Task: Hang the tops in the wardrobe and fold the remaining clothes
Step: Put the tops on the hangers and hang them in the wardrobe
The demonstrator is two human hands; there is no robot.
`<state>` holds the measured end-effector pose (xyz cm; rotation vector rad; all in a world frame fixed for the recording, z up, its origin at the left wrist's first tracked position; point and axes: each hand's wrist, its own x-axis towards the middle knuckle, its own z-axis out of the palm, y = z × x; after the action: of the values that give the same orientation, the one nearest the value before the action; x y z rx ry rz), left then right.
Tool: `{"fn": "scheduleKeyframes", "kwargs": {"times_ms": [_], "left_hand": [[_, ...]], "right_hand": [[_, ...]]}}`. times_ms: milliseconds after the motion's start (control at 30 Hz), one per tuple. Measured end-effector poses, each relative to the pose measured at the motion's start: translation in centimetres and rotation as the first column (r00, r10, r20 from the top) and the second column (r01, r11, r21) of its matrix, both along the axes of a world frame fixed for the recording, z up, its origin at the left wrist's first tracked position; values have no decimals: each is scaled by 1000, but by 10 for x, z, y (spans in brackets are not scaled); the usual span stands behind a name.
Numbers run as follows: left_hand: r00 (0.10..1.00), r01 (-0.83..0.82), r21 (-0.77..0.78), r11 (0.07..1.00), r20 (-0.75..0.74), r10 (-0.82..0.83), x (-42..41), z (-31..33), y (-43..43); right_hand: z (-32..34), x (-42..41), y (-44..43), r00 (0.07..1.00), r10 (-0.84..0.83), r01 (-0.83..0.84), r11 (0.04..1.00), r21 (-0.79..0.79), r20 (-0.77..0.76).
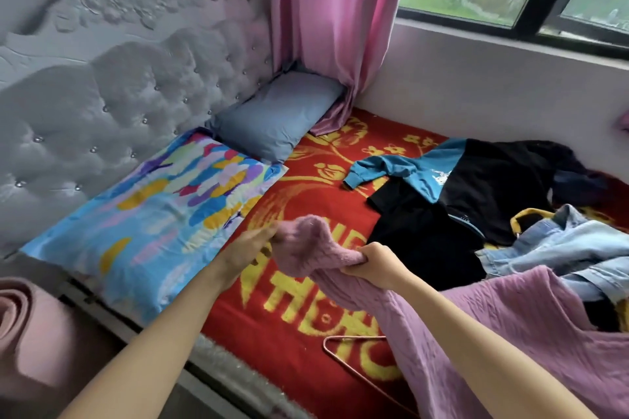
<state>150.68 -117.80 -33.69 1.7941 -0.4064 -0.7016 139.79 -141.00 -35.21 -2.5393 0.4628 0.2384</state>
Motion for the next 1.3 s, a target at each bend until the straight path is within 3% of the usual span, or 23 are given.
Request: {"fn": "scheduleKeyframes", "kwargs": {"times_ms": [100, 200, 267, 333, 467, 567, 667, 833, 933, 1033, 1100, 1200, 1300], "left_hand": [[966, 249, 45, 967, -75, -246, -15, -8, -7], [963, 268, 85, 960, -26, -267, -15, -6, -6], [964, 266, 1, 964, -32, -265, -7, 0, 5], [984, 170, -151, 974, -23, -175, 3, 4, 22], [995, -42, -242, 969, 75, 62, 15, 10, 49], [924, -377, -307, 874, -65, 376, 26, 14, 69], [859, -503, -218, 836, -232, 456, 40, 15, 100], [837, -444, -68, 893, -386, 387, 61, 24, 146], [849, -440, 134, 888, -260, 460, 81, 12, 168], [733, -676, 259, 690, 131, 668, 108, -16, 169], [672, -739, 269, 617, 239, 701, 120, -36, 151], [759, -640, 292, 710, 102, 643, 112, -79, 93], [912, -402, 342, 849, 65, 406, 68, -121, 24]], "right_hand": [[1, -1, 3, 1000, 3, -3, 1000, 11, -16], [0, -3, 6, 999, -7, 8, 1000, 17, -53], [-4, -5, 5, 997, -33, 36, 999, 39, -71], [-8, -6, 0, 995, -75, 81, 992, 99, -64], [-16, 3, 10, 996, -26, 38, 990, 134, -87], [-16, 17, 24, 995, 28, -18, 994, 105, -97], [-13, 30, 40, 991, 80, -70, 993, 92, -109], [-7, 55, 67, 986, 148, -136, 979, 152, -75], [2, 75, 82, 983, 157, -146, 983, 112, -92], [-5, 92, 98, 983, 160, -153, 984, 88, -86], [-19, 94, 103, 983, 155, -145, 984, 101, -99], [-48, 67, 78, 985, 48, -30, 994, 103, -168], [-85, 9, 28, 953, -178, 204, 976, 83, -246]]}}
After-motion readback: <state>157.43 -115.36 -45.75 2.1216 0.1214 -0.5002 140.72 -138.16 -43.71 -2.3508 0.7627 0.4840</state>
